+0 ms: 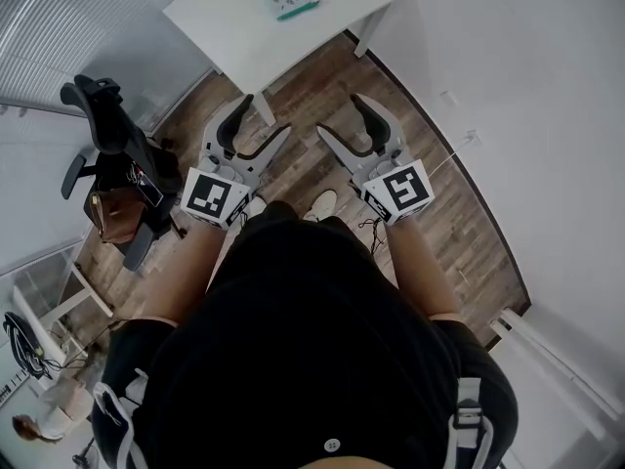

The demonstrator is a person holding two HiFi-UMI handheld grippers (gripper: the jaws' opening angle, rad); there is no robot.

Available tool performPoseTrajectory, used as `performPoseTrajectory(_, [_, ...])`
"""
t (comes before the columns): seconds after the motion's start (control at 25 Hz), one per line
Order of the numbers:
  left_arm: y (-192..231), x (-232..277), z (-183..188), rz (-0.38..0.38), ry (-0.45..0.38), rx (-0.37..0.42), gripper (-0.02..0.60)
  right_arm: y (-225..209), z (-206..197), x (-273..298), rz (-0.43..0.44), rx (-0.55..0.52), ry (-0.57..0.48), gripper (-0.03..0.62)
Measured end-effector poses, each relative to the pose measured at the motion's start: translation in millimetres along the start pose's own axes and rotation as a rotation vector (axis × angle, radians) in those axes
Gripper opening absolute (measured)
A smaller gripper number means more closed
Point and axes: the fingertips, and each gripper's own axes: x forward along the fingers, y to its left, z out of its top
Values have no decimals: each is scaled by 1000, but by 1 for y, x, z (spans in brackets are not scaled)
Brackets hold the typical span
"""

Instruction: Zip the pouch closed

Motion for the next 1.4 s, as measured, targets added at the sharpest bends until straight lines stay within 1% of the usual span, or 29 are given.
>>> performPoseTrajectory(0.16, [-14,23,1,1,5,-9,304,-24,-1,-13,9,8,2,299])
performPoseTrajectory(0.36, [-28,47,-3,21,27,-2,304,-50,-5,-27,28,18,-6,299])
performPoseTrajectory(0.6, [-40,68,-7,56,38,-5,304,-76,-11,-43,42,28,5,299])
performPoseTrajectory(0.8, [-41,86,-11,66,44,-10,302,-97,-15,-45,36,40,10,299])
performPoseTrajectory(1.08, [-19,114,-16,59,41,-17,290,-123,-21,-20,39,38,21,299])
performPoseTrajectory(1.24, [9,134,-21,64,37,-28,287,-142,-22,6,43,33,36,299])
performPoseTrajectory(1.4, [43,159,-16,71,38,-30,287,-167,-19,40,52,25,52,299])
